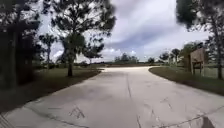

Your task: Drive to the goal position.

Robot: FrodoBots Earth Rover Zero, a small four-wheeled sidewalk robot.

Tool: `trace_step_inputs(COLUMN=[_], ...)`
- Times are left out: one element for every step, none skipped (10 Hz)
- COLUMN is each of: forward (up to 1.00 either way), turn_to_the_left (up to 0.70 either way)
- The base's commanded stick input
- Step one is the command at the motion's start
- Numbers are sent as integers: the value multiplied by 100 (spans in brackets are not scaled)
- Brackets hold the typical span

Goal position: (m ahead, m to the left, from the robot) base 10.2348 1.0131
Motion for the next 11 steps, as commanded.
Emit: trace_step_inputs(forward=[85,85,85,85,85,85,85,85,85,85,85], turn_to_the_left=[-34,-34,-34,-34,-34,-34,-34,-6,0,0,0])
